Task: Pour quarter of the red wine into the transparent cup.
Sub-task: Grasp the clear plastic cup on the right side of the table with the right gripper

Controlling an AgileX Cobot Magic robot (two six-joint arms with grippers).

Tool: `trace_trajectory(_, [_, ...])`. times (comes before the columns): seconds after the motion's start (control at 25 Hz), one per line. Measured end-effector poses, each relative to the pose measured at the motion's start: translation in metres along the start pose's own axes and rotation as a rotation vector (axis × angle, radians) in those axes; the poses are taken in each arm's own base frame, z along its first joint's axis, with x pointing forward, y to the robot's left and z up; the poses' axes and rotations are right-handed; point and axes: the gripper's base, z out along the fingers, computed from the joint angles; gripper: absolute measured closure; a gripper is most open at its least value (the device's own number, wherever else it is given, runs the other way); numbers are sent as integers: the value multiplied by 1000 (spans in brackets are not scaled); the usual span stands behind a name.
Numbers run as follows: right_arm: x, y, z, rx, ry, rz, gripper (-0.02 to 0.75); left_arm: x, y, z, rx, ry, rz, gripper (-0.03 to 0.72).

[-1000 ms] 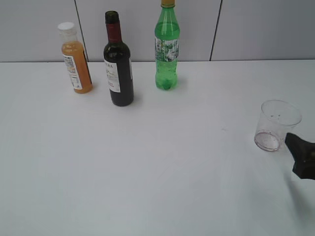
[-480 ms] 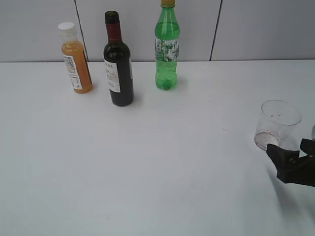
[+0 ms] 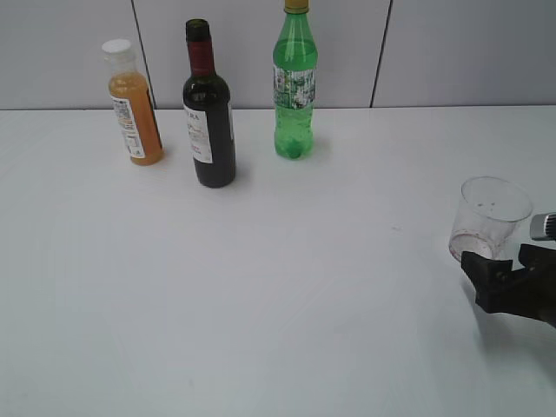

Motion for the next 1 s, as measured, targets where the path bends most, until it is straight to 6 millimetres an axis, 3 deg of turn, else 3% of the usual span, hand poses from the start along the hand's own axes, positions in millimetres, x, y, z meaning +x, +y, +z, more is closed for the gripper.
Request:
trace_trajectory(0.4, [16,-3,24,-9,65,15,69,0,0,0,0,0,0,104])
trace_trajectory(1.0, [12,-6,55,-20,1,8,75,0,0,0,0,0,0,104])
